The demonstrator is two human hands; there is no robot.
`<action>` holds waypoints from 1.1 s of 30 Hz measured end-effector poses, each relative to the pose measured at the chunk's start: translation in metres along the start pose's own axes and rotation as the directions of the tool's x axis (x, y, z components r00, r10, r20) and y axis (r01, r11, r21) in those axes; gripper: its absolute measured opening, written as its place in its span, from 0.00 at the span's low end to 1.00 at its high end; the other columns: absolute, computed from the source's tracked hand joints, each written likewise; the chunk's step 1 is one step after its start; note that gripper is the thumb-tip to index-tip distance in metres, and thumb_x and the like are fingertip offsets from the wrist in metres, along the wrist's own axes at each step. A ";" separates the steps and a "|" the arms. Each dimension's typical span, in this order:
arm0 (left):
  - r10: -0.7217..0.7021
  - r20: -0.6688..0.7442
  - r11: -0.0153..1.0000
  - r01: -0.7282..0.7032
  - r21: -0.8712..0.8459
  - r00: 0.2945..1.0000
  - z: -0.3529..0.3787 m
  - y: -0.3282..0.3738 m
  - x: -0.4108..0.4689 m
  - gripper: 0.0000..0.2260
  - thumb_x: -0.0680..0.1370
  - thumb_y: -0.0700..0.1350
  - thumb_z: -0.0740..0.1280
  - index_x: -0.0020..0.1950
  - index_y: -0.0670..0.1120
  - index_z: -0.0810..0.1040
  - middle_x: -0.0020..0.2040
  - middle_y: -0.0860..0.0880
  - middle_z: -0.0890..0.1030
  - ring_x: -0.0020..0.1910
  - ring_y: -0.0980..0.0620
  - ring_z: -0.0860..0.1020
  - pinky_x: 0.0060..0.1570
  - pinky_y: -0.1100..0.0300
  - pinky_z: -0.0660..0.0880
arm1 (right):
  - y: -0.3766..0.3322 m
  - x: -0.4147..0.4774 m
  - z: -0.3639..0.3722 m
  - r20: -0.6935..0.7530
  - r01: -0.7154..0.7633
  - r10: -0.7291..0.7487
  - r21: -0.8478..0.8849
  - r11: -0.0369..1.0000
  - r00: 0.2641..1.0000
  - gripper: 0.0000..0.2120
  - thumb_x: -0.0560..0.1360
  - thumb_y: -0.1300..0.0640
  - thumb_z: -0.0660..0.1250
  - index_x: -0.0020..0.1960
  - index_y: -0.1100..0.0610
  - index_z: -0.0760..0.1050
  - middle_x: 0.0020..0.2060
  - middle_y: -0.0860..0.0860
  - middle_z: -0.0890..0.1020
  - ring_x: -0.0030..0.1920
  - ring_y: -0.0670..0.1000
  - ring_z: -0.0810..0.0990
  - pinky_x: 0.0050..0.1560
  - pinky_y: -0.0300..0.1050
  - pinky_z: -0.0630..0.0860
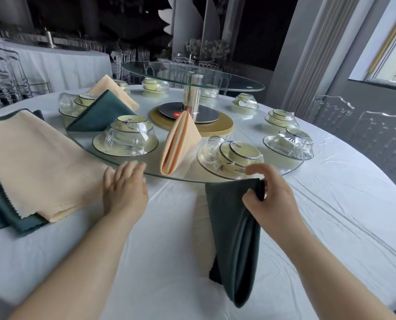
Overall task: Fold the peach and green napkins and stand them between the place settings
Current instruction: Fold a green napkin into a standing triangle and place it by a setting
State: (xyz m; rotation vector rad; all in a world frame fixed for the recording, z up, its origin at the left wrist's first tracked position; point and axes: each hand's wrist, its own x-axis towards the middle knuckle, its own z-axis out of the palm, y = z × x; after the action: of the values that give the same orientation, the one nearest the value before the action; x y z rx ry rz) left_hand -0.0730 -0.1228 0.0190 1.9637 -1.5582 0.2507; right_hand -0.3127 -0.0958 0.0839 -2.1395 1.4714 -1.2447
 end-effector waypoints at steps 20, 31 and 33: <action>0.229 0.429 0.965 -0.263 0.020 0.874 0.010 0.027 -0.010 0.23 0.82 0.52 0.48 0.75 0.51 0.46 0.76 0.56 0.45 0.74 0.58 0.44 0.70 0.61 0.39 | 0.012 -0.011 -0.028 -0.084 -0.273 0.260 -0.210 0.939 0.962 0.17 0.72 0.57 0.64 0.30 0.58 0.58 0.23 0.50 0.64 0.27 0.49 0.63 0.27 0.38 0.59; 0.423 0.386 0.902 -0.422 -0.091 0.820 0.018 0.051 -0.019 0.35 0.70 0.57 0.41 0.68 0.41 0.69 0.68 0.44 0.71 0.67 0.49 0.70 0.64 0.60 0.49 | 0.025 0.037 -0.080 -0.288 -0.178 0.129 -0.154 0.972 0.949 0.13 0.70 0.55 0.65 0.37 0.66 0.70 0.27 0.52 0.67 0.32 0.54 0.65 0.30 0.38 0.62; 0.385 0.362 0.916 -0.398 -0.041 0.849 0.027 0.044 -0.017 0.45 0.61 0.61 0.28 0.76 0.48 0.49 0.76 0.52 0.49 0.75 0.55 0.49 0.65 0.63 0.36 | 0.031 0.057 -0.072 -0.293 -0.186 0.130 -0.171 0.968 0.947 0.10 0.72 0.60 0.64 0.39 0.67 0.70 0.28 0.53 0.67 0.35 0.54 0.66 0.31 0.44 0.60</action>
State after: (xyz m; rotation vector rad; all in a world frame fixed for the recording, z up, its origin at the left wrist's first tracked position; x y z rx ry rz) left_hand -0.1254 -0.1296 0.0039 1.7678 -2.2137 0.0773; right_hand -0.3810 -0.1409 0.1362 -1.9709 1.9164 -1.4414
